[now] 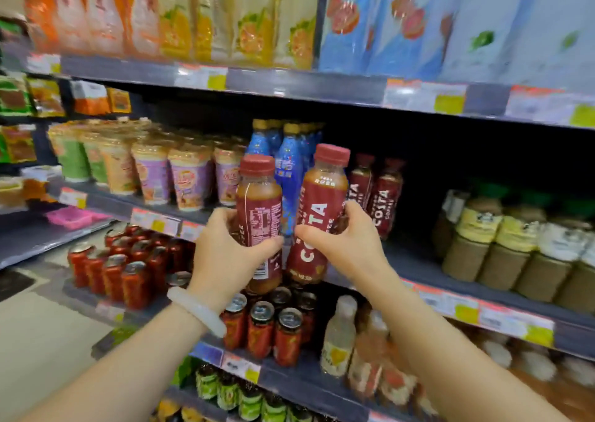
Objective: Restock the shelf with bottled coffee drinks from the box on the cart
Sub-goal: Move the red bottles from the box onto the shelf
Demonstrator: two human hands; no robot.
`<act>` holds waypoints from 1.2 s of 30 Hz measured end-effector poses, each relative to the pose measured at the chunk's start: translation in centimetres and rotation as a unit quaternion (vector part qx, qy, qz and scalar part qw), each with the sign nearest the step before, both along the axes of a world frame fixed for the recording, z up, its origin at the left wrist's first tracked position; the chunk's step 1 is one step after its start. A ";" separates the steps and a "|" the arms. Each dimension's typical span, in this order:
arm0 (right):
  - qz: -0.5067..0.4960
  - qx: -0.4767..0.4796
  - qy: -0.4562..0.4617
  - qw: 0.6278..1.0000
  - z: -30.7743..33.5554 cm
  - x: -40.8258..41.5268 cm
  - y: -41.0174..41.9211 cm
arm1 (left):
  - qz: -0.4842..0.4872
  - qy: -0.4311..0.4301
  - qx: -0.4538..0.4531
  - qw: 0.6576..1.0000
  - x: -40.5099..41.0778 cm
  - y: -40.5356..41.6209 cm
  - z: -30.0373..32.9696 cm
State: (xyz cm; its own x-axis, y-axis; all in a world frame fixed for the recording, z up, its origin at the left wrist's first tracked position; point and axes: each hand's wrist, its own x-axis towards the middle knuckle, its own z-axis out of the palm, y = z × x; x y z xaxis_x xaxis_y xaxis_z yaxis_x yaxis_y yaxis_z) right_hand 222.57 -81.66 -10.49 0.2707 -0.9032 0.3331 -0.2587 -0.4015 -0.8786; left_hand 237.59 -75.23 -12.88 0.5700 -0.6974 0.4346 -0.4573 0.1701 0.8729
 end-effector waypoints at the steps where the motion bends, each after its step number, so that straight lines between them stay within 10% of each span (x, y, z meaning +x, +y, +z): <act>1: -0.017 0.001 0.000 1.000 0.1 -1.3 -0.7 | -0.019 0.006 0.000 1.000 -1.1 -0.9 0.1; 14: -0.195 0.004 0.069 0.978 -0.8 -7.7 -9.3 | -0.137 0.013 0.005 0.990 -5.9 -10.9 1.4; 36: -0.218 -0.012 0.039 0.975 -5.1 -7.3 -13.1 | -0.141 -0.021 0.022 0.990 -7.5 -19.0 -0.4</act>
